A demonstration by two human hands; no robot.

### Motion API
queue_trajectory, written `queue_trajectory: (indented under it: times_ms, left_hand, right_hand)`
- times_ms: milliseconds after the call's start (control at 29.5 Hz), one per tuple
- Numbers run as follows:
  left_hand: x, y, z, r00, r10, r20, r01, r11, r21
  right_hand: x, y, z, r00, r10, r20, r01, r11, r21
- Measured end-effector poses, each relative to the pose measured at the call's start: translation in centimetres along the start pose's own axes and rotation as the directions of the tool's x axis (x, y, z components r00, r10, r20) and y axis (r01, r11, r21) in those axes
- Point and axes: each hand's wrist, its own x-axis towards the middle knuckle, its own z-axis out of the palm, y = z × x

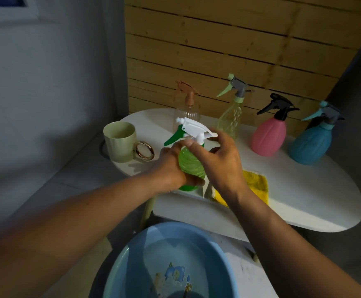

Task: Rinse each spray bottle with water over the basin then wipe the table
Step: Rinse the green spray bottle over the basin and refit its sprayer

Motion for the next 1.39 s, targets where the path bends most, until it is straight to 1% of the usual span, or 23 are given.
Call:
queue_trajectory:
  times_ms: [68,136,203,237,305,373,508,576,610,712,847,983,1152,1390]
  left_hand:
    - [-0.1,-0.8,0.7,0.999,-0.014,-0.037,0.012,0.999,-0.039]
    - [-0.8,-0.5,0.7,0.998,0.005,-0.063,-0.008,0.998,-0.058]
    - [-1.1,-0.1,0.5,0.999,0.005,-0.052,-0.008,0.998,-0.061]
    - [-1.6,-0.1,0.3,0.999,-0.002,-0.041,-0.001,0.998,-0.057]
    - [-0.1,1.1,-2.0,0.998,0.035,-0.048,-0.038,0.997,-0.062]
    - [0.8,2.2,-4.0,0.996,0.084,-0.038,-0.087,0.992,-0.091]
    - [4.5,4.2,-10.0,0.986,0.165,-0.033,-0.167,0.985,-0.043]
    - [6.2,4.5,-12.7,0.978,0.198,-0.064,-0.2,0.98,-0.024]
    - [7.3,4.5,-14.2,0.977,0.193,-0.085,-0.195,0.981,-0.017]
    - [9.9,3.7,-16.9,0.98,0.167,-0.109,-0.172,0.985,-0.035]
    - [13.7,1.0,-19.3,0.991,0.122,-0.054,-0.122,0.992,-0.005]
    - [15.5,-1.4,-18.7,0.994,0.107,-0.023,-0.106,0.994,0.015]
    - [17.3,-4.9,-17.7,0.996,0.082,0.041,-0.084,0.995,0.052]
    - [19.4,-8.7,-17.3,0.998,0.019,0.068,-0.025,0.996,0.088]
  right_hand:
    - [0.3,-0.9,-1.3,0.997,-0.07,0.018,0.07,0.998,-0.003]
    - [1.1,-1.8,-2.6,0.986,-0.139,0.095,0.145,0.988,-0.057]
    - [2.0,-2.5,-3.5,0.971,-0.14,0.193,0.153,0.987,-0.057]
    - [2.1,-2.8,-3.8,0.966,-0.135,0.22,0.153,0.986,-0.068]
    - [4.6,-4.8,-4.1,0.955,-0.162,0.249,0.194,0.975,-0.108]
    - [6.3,-7.1,-4.7,0.95,-0.18,0.255,0.211,0.973,-0.099]
    - [11.3,-12.5,-3.7,0.913,-0.299,0.278,0.353,0.92,-0.171]
    - [14.0,-14.9,-2.8,0.893,-0.337,0.298,0.403,0.894,-0.198]
    - [15.5,-15.8,-2.1,0.886,-0.344,0.31,0.418,0.882,-0.216]
    - [18.6,-17.0,0.0,0.879,-0.344,0.33,0.435,0.862,-0.261]
    - [22.3,-16.7,3.9,0.867,-0.327,0.377,0.453,0.832,-0.321]
    - [24.3,-14.8,6.7,0.874,-0.263,0.41,0.415,0.842,-0.345]
    - [25.4,-11.7,9.4,0.86,-0.189,0.473,0.396,0.832,-0.389]
    - [25.8,-9.7,11.7,0.845,-0.156,0.511,0.407,0.807,-0.428]
